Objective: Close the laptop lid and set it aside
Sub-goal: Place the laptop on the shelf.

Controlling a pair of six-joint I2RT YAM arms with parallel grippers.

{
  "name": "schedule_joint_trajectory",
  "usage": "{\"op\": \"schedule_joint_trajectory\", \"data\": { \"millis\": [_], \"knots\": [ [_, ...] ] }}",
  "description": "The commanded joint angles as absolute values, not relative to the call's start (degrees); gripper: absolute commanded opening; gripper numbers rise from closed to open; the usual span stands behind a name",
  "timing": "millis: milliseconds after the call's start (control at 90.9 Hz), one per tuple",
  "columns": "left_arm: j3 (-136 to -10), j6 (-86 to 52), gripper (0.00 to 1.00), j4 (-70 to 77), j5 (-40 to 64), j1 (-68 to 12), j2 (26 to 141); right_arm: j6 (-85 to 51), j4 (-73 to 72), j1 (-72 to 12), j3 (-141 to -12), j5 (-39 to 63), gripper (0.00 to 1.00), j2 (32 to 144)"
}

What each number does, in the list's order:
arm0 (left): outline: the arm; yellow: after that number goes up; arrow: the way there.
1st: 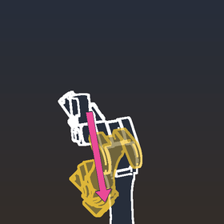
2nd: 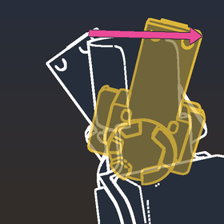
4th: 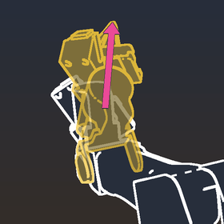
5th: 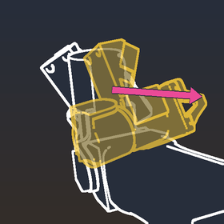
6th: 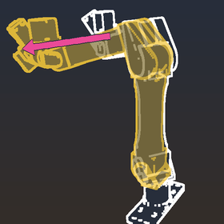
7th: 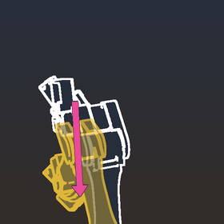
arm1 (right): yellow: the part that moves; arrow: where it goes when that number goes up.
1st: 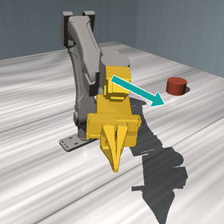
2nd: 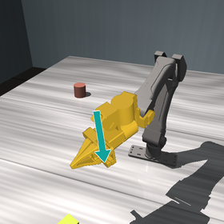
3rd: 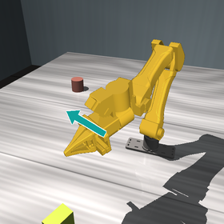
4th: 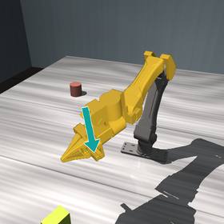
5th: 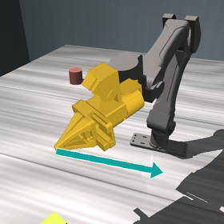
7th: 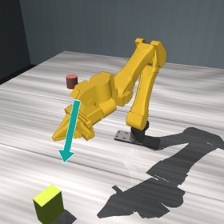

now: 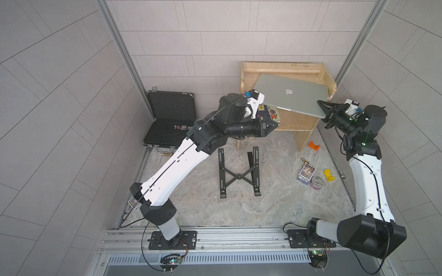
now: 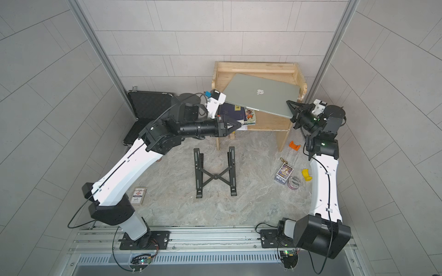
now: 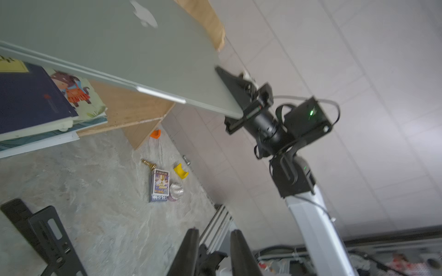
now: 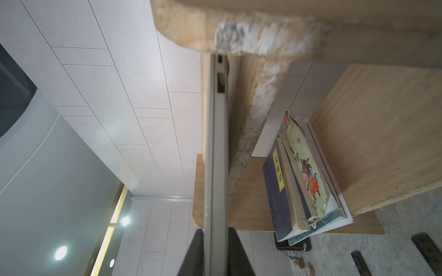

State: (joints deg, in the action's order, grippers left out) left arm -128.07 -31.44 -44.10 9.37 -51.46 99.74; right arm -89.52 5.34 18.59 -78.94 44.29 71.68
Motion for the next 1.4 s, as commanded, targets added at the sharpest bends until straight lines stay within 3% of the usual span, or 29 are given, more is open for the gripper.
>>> {"op": "schedule_joint_trajectory", "data": {
  "millis": [0,187,495,704,1100,1266,1387],
  "knots": [
    [-134.7,-21.4,0.24,-57.3,0.9,-55.4,105.6,-85.5,3.4,18.0,-81.9,41.8,0.00,71.8],
    [-146.4,-21.0,0.26,-60.6,-4.6,-57.3,114.4,-82.6,5.7,16.9,-83.5,41.8,0.00,72.9],
    [-146.9,-21.1,0.36,-48.4,-9.2,-56.7,117.6,-78.5,8.7,14.8,-83.2,40.9,0.00,72.9],
    [-147.2,-23.5,0.46,-39.6,-6.1,-55.1,119.1,-76.5,10.0,13.8,-83.1,40.1,0.00,72.7],
    [-150.2,-30.3,0.47,-36.0,0.1,-50.9,124.1,-75.9,9.7,13.4,-83.5,39.8,0.00,73.8],
    [-151.0,-34.2,0.47,-32.1,3.1,-48.8,125.0,-75.9,9.9,13.4,-84.1,39.6,0.06,74.4],
    [-152.5,-35.3,0.47,-31.6,4.3,-47.9,126.3,-76.0,9.8,13.4,-84.2,39.6,0.19,74.7]
  ]
}}
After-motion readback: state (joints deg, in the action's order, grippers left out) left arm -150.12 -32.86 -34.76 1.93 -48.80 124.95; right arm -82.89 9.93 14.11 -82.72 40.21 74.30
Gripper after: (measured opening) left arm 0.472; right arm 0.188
